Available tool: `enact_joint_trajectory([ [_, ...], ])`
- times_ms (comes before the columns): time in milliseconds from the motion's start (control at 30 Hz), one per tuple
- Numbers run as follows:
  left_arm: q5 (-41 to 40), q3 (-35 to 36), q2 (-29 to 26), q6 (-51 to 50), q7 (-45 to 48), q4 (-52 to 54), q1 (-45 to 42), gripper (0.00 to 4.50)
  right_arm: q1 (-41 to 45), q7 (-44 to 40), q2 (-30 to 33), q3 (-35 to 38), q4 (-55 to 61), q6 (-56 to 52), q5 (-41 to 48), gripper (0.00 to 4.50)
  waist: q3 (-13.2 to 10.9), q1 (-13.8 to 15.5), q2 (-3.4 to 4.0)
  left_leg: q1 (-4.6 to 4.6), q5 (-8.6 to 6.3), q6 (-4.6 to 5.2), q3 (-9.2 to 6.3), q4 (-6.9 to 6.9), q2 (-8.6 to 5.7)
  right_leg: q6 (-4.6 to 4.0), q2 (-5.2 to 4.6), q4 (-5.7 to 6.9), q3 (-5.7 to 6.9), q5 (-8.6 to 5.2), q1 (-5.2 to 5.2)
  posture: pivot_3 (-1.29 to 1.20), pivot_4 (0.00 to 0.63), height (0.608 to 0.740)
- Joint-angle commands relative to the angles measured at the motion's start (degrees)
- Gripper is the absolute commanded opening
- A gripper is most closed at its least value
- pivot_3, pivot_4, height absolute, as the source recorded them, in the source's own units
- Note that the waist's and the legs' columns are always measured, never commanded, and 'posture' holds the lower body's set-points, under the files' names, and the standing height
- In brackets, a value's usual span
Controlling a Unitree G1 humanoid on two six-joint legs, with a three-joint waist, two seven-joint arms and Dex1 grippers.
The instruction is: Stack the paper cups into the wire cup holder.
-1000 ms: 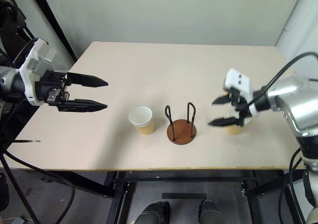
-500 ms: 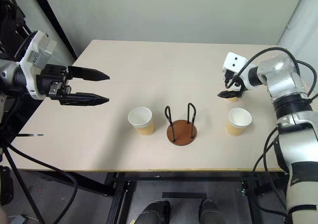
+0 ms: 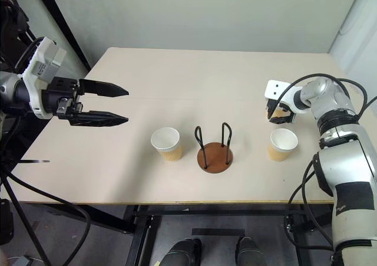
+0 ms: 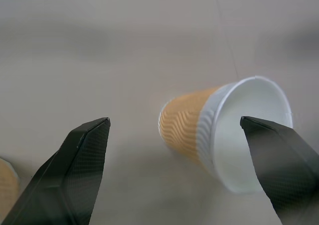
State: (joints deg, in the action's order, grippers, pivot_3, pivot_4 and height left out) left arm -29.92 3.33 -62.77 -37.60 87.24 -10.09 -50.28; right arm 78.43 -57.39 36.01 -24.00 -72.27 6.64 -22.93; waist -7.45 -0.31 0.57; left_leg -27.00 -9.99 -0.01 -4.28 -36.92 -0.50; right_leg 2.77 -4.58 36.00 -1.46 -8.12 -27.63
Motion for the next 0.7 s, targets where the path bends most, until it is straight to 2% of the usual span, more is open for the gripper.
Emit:
enact_joint_trajectory([
  [33,-0.07,1.18,-1.79,0.94,1.26,1.09,-0.78,4.5,2.76,2.78,-1.1,-0.61,-0.81,0.93,-2.36,4.34,0.0,-0.01,0.0,0.0,-0.07,-0.12,0.0,0.0,0.0,0.0,0.0,0.0,0.0,0.0,0.0,0.0,0.15,0.74],
  [100,0.27,0.76,-1.89,1.26,1.59,0.78,-1.27,4.5,3.12,4.04,-1.85,-0.58,-1.45,0.83,-3.39,4.18,-0.01,-0.02,0.01,0.01,-0.12,-0.2,0.0,0.0,0.02,-0.01,0.01,0.0,0.01,0.01,0.0,0.0,0.15,0.74],
  [200,0.82,0.34,-1.74,1.54,1.82,0.22,-2.08,4.5,3.48,5.53,-2.66,-0.53,-2.26,0.51,-4.71,3.47,-0.01,-0.04,0.01,0.0,-0.18,-0.3,0.0,0.0,0.02,-0.01,0.01,0.0,0.02,0.01,0.0,0.0,0.15,0.74],
  [500,1.44,-0.28,-1.35,2.47,2.29,-0.86,-3.12,4.5,4.14,5.01,-2.67,-0.02,-3.28,-0.04,-6.92,0.13,-0.01,0.02,0.01,-0.01,-0.22,-0.34,-0.01,-0.02,0.04,-0.03,0.01,-0.02,0.06,0.02,0.01,0.0,0.15,0.74],
  [533,1.52,-0.33,-1.27,2.56,2.3,-0.92,-3.14,4.5,4.16,4.84,-2.58,0.1,-3.3,0.0,-6.97,0.02,-0.01,0.01,0.02,-0.01,-0.22,-0.34,-0.01,-0.02,0.04,-0.03,0.01,-0.02,0.06,0.02,0.01,0.0,0.15,0.74],
  [700,2.14,-0.67,-0.85,3.38,2.42,-1.96,-3.72,4.5,4.54,2.35,-1.59,1.36,-2.82,0.09,-5.75,0.02,-0.01,0.0,0.02,-0.01,-0.22,-0.34,-0.01,-0.02,0.06,-0.03,0.01,-0.01,0.07,0.01,0.02,0.0,0.15,0.74],
])
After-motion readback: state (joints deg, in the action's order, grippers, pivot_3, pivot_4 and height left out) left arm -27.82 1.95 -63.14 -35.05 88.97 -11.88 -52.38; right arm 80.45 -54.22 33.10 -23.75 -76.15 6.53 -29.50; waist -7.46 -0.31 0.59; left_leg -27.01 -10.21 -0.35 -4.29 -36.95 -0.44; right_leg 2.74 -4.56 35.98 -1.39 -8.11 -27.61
